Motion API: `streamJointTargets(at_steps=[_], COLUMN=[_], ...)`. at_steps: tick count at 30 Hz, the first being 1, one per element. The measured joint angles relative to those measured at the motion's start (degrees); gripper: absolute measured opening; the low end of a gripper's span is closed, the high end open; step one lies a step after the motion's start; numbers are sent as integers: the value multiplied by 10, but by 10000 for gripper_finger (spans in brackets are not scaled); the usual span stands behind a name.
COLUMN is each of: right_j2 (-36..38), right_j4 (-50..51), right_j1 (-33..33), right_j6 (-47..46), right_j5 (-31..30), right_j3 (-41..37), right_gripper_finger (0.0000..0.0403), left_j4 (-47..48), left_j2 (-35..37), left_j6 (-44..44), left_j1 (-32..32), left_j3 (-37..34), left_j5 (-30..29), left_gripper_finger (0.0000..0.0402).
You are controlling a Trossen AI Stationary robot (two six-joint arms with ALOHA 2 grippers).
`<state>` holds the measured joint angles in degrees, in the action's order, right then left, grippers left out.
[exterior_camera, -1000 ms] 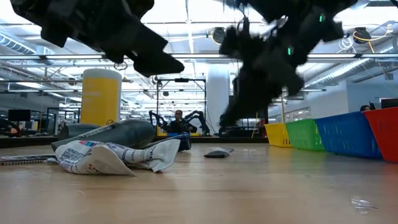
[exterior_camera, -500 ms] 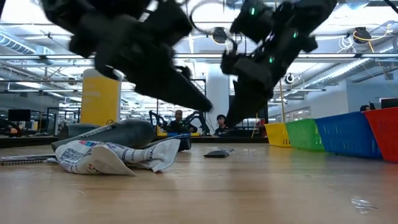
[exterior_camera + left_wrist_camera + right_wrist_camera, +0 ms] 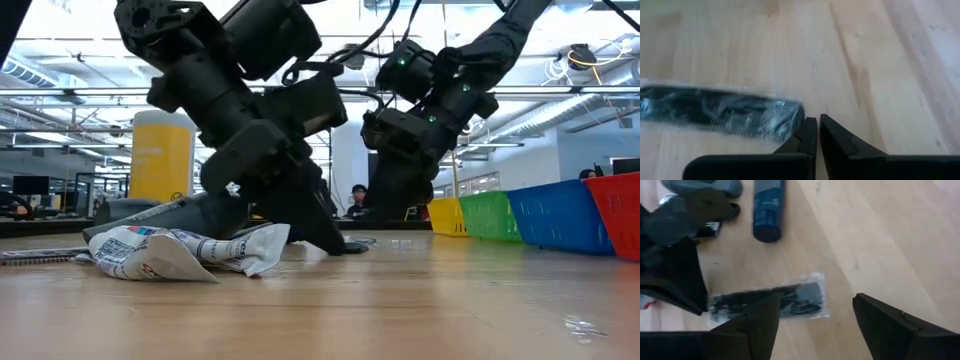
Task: Pick & Place Travel size toiletries
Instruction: Put the black hair comb into the blue bin
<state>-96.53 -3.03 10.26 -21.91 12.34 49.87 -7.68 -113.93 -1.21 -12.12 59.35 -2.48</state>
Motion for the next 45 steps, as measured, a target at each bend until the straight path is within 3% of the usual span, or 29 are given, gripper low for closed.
streamJointTargets(at_steps=[8,20,29,36,45], right_j2=[-18,-82,-83,-83,-82], right_j4=[-6,-66,-53,-47,1], right_j1=[12,23,21,21,27], right_j6=[-6,-11,-22,-25,-31], right_j5=[19,116,168,224,242], right_j3=[0,2,1,0,0], right_gripper_finger=[247,247,247,244,235], left_j4=[6,17,20,21,23], left_j2=[-2,-2,-3,-3,-3], left_j6=[8,14,16,11,20], left_j1=[3,3,3,0,-12], left_j3=[0,0,-1,-1,-1], left_j5=[1,-8,-32,-28,-35], left_gripper_finger=[6,11,3,19,5])
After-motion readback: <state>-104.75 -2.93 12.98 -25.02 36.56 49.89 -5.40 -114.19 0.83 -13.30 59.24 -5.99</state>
